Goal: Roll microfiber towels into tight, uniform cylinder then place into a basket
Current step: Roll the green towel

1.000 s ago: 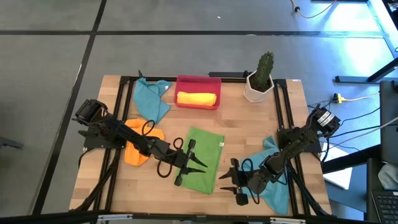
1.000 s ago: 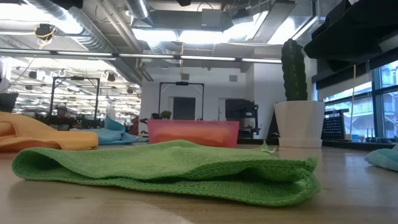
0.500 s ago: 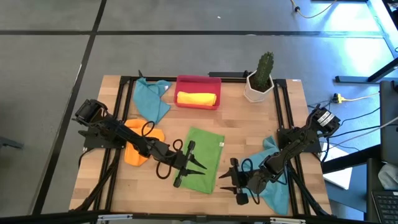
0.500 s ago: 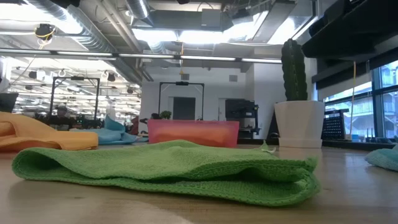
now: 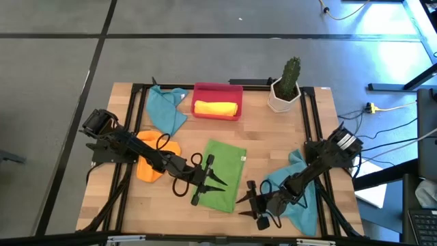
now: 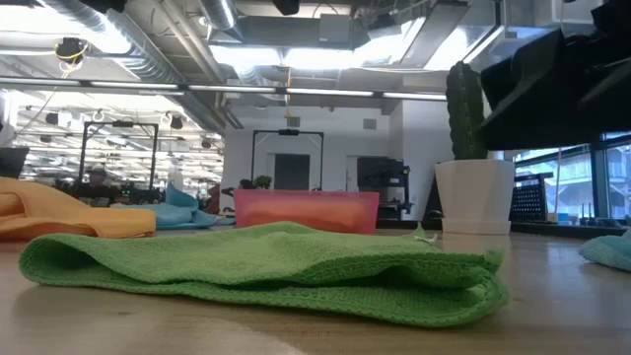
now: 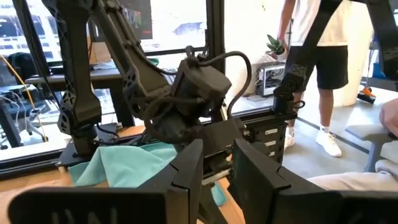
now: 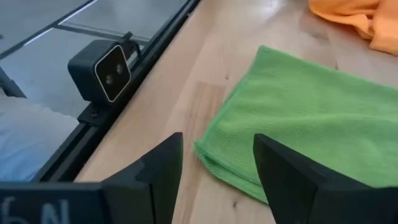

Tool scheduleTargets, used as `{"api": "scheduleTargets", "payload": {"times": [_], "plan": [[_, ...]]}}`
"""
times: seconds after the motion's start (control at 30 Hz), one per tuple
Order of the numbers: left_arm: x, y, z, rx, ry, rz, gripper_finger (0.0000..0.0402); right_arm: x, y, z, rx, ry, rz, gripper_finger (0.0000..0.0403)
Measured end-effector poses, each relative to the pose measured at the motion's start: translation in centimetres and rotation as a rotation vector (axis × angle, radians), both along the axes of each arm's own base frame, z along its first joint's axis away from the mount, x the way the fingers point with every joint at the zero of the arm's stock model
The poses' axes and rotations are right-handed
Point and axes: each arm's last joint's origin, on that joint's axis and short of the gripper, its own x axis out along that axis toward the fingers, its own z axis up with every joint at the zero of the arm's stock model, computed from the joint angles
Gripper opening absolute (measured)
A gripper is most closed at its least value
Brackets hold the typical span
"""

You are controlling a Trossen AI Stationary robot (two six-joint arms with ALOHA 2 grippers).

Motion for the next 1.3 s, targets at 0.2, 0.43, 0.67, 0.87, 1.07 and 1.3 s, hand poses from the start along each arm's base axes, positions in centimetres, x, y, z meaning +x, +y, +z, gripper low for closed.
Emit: {"api": "scheduleTargets", "payload": {"times": [0.2, 0.43, 0.67, 0.87, 1.07, 1.3], "plan": [[0.0, 0.0, 0.0, 0.059, -0.019, 0.001, 0.0080, 0.1, 0.1, -0.2, -0.004, -0.014, 0.009, 0.0205], [0.3, 0.8, 0.1, 0.081, -0.034, 0.028, 0.0080, 1.1, 1.1, -0.1, 0.030, -0.049, 0.052, 0.0269], [0.8, 1.9, 0.2, 0.069, -0.040, 0.063, 0.0080, 3.3, 2.5, -2.1, -0.113, 0.037, 0.063, 0.0307], [0.9, 2.5, 0.2, 0.069, -0.040, 0.080, 0.0080, 3.8, 2.8, -1.8, -0.180, 0.087, 0.019, 0.0301], [1.0, 2.7, 0.2, 0.069, -0.040, 0.085, 0.0080, 3.7, 2.7, -2.1, -0.202, 0.118, 0.016, 0.0285], [1.0, 2.7, 0.2, 0.069, -0.041, 0.085, 0.0080, 3.5, 2.5, -2.3, -0.205, 0.146, 0.006, 0.0266]]}}
